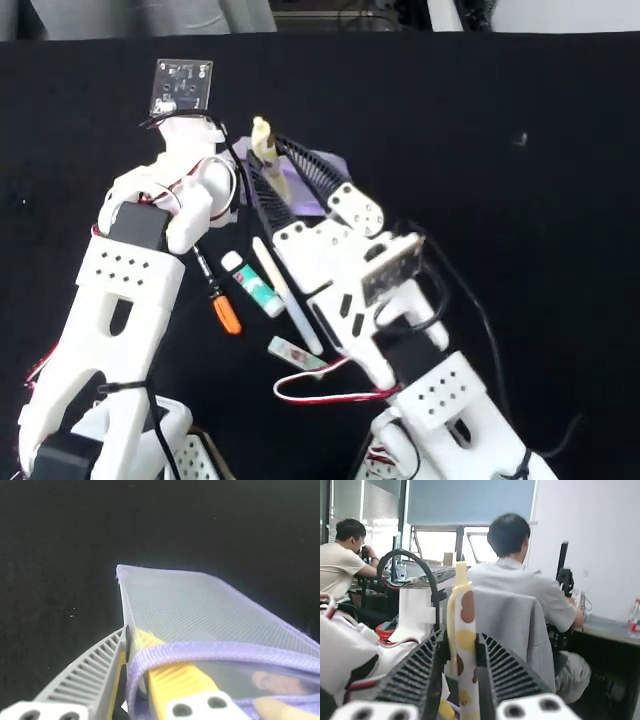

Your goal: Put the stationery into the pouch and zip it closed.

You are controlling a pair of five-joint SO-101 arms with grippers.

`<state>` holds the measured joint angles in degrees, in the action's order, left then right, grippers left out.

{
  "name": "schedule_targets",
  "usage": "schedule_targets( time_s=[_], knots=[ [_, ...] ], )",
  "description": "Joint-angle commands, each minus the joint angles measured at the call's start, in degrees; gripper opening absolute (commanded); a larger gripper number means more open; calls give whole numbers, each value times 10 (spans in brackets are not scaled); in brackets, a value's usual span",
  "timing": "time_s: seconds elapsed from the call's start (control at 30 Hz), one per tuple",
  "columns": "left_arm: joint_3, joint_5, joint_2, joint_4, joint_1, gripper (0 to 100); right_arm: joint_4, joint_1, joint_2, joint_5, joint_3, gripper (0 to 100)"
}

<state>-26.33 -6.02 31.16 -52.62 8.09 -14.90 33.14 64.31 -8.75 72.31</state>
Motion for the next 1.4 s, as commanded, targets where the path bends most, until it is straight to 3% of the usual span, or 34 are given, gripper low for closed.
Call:
schedule_targets(
  time_s=[0.0, 0.5, 0.8, 1.13, 1.23, 1.37],
  knots=[
    [13, -10, 9, 6, -15, 28, -51, -8, 10, -84, 23, 11],
    [18, -10, 9, 6, -15, 28, -253, -6, 9, -207, 152, 11],
    [109, -10, -32, -75, -15, 28, -324, 63, 7, -316, 207, 11],
    [231, -38, -81, -147, -38, 28, -322, 47, 6, -299, 204, 11],
    [236, -38, -87, -154, -40, 28, -315, 14, 5, -227, 186, 11],
    [227, -39, -87, -152, -38, 28, -212, -40, 5, -95, 126, 11]
  ],
)
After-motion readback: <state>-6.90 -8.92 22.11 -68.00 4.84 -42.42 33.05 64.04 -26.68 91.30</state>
